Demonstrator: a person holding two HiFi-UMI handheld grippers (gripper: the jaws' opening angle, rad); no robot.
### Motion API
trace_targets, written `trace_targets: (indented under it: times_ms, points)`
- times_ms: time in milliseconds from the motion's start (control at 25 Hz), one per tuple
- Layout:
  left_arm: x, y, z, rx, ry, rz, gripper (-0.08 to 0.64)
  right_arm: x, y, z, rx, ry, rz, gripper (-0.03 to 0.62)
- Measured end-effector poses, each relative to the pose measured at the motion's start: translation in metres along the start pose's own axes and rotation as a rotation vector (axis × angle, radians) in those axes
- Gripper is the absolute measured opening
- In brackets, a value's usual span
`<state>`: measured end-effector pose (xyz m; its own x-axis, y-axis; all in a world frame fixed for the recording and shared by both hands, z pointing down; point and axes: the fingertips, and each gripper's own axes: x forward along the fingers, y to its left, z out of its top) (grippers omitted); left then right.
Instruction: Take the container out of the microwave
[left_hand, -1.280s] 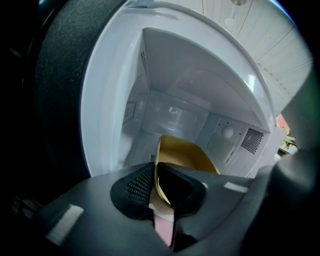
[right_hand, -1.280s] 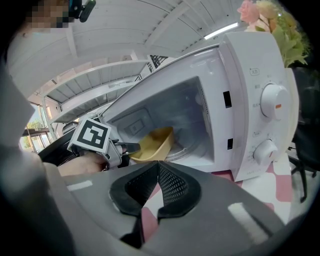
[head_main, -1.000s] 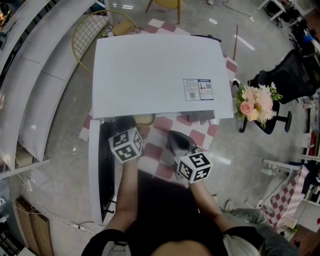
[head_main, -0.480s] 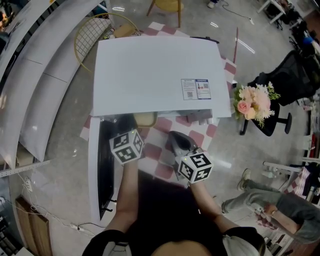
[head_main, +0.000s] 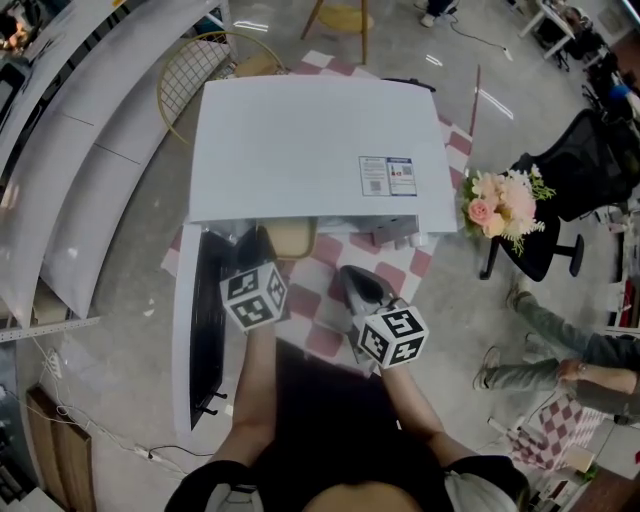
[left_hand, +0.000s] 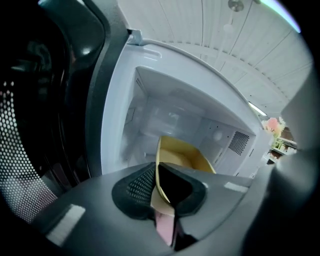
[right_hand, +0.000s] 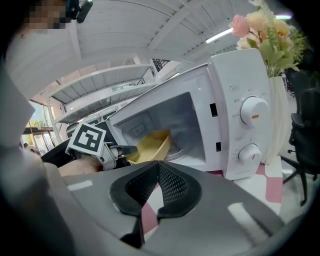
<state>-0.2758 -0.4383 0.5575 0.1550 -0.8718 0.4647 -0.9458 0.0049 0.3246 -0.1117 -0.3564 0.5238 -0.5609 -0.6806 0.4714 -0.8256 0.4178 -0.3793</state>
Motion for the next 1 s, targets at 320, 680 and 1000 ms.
trace_targets:
  times_ms: [320, 680, 1000]
  points:
    - [-0.017, -0.003, -0.004, -0.007, -0.016, 0.02, 0.026, -0.01, 0.003, -0.003, -0.014, 0.001, 0.03, 0.0]
    - [-0.036, -0.007, -0.013, -0.012, -0.029, 0.038, 0.026, -0.024, 0.004, -0.009, -0.028, 0.002, 0.057, 0.002]
    - [-0.053, -0.007, -0.022, -0.027, -0.038, 0.06, 0.026, -0.038, 0.003, -0.014, -0.034, 0.0, 0.073, 0.001]
